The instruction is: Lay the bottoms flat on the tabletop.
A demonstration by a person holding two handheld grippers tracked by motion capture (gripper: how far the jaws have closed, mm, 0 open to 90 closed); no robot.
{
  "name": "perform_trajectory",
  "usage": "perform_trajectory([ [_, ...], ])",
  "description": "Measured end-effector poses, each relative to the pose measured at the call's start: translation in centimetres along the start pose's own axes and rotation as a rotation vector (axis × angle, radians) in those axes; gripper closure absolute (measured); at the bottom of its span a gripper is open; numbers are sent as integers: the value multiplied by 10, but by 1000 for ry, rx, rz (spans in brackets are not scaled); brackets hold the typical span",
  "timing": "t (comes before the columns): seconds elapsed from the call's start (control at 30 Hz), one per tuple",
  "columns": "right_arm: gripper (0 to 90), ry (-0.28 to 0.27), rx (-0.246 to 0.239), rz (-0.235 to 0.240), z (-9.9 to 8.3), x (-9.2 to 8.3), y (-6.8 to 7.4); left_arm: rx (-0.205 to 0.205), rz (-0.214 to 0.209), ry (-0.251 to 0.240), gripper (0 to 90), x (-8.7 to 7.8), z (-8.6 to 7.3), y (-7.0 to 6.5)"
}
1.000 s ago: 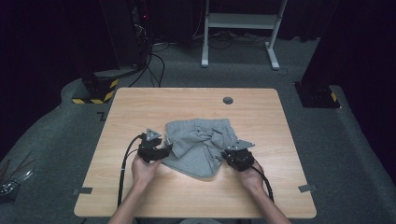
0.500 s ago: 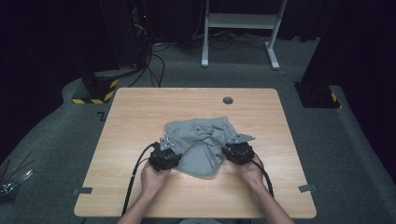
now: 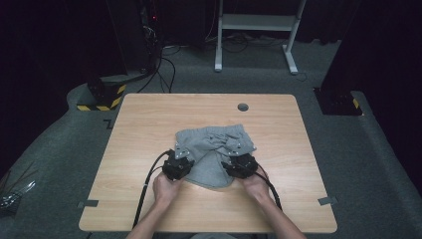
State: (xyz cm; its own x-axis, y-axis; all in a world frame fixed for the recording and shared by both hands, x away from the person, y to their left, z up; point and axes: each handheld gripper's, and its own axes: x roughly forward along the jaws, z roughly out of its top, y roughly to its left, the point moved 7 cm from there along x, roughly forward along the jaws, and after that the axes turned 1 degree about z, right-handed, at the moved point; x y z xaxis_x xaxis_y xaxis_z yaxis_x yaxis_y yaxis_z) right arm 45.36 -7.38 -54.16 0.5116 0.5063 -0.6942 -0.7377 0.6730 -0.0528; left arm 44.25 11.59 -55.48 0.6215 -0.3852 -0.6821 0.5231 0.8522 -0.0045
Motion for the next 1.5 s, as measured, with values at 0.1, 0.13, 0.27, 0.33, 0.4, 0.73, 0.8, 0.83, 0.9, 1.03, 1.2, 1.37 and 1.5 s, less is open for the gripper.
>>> perform_trajectory([
  [0.1, 742, 45, -36, -30, -4, 11, -1, 0, 4, 2, 836, -2, 1, 2],
  [0.13, 786, 45, -40, -30, -4, 10, -1, 0, 5, -1, 837, -2, 1, 3],
  [0.27, 830, 37, -76, -57, -3, 4, -1, -11, 6, -15, 842, -5, 2, 6],
  [0.33, 831, 32, -79, -61, -3, 2, -2, -18, 9, -25, 843, -7, 3, 9],
  [0.4, 831, 24, -79, -62, -3, -2, -4, -29, 9, -30, 845, -9, 4, 12],
  [0.73, 827, -6, -45, -78, -9, -19, -19, -76, 50, -45, 848, -17, 10, 34],
  [0.8, 827, -11, -43, -84, -10, -22, -22, -78, 66, -53, 848, -20, 14, 40],
  [0.83, 827, -13, -45, -89, -11, -24, -23, -77, 70, -49, 848, -21, 14, 42],
  [0.9, 827, -16, -45, -102, -13, -29, -27, -80, 85, -48, 848, -22, 15, 47],
  [1.03, 828, -15, -40, -112, -18, -35, -33, -113, 106, -53, 848, -24, 13, 58],
  [1.2, 824, -3, -10, -127, -30, -40, -45, -125, 118, -40, 845, -23, 9, 64],
  [1.37, 798, 23, -26, -92, -32, -38, -36, -55, 82, -37, 750, -23, 8, 52],
  [1.5, 778, 17, -77, -71, -27, -37, -21, 5, 104, -29, 696, -26, 2, 38],
])
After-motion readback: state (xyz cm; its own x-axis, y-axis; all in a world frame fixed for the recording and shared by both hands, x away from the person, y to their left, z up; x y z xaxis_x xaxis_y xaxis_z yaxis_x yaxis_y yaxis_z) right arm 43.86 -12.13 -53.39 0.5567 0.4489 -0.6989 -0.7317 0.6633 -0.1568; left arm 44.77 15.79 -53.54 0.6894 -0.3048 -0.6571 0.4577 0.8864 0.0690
